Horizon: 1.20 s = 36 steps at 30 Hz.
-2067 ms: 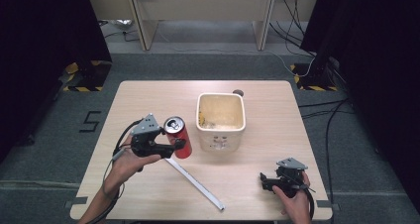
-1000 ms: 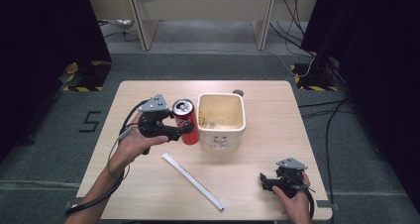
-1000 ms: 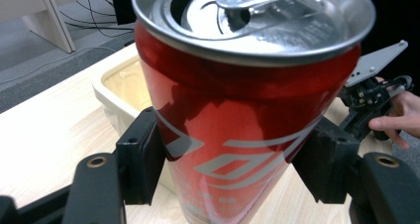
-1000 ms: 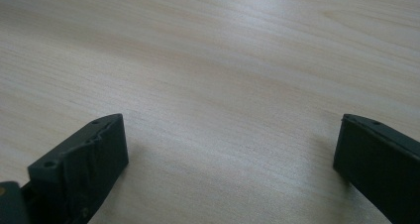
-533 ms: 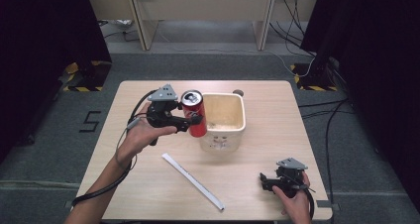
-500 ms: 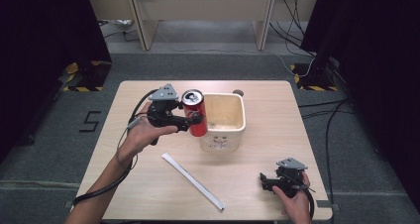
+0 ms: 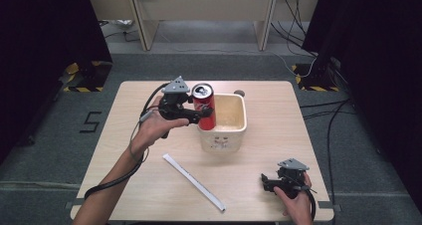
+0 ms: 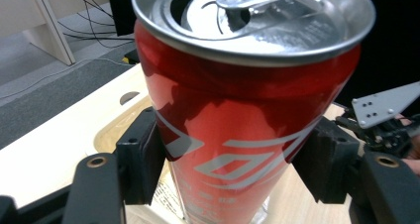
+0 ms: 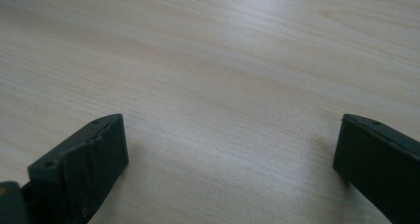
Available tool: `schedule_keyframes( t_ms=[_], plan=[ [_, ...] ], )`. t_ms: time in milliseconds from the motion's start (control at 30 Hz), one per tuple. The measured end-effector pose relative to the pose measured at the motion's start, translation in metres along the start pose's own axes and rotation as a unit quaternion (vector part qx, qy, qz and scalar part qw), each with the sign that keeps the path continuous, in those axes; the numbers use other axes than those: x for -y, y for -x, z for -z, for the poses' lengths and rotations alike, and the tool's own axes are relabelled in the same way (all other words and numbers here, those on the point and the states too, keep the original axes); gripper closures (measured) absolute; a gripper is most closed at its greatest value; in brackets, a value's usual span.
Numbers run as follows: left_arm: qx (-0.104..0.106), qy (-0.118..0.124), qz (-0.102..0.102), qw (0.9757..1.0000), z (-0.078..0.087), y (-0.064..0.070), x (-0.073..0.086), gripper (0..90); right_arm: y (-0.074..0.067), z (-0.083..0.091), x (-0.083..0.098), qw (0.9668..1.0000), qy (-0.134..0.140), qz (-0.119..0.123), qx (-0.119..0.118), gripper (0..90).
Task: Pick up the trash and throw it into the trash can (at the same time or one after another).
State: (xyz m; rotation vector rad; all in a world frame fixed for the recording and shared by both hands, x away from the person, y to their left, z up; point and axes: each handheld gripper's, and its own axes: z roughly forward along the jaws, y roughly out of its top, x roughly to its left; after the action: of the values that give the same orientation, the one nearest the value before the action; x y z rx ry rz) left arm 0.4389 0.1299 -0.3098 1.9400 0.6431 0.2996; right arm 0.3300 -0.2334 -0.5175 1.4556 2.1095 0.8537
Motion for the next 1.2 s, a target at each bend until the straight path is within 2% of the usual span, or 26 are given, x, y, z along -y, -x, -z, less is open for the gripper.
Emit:
schedule_keyframes(
  t_ms=[533,867,1200],
  plan=[
    [-0.015,-0.011,0.010,0.9998,-0.039,-0.011,-0.006,34.3,0.000,0.000,0.000,1.0000,-0.001,0.000,0.000,0.5],
    [-0.024,-0.022,0.009,0.9994,-0.061,-0.012,-0.003,34.3,0.000,0.000,0.000,1.0000,0.001,0.001,0.000,0.5],
    [-0.024,-0.037,0.008,0.9990,-0.085,-0.010,0.005,34.1,0.000,0.000,0.000,1.0000,0.001,0.001,0.000,0.5]
  ],
)
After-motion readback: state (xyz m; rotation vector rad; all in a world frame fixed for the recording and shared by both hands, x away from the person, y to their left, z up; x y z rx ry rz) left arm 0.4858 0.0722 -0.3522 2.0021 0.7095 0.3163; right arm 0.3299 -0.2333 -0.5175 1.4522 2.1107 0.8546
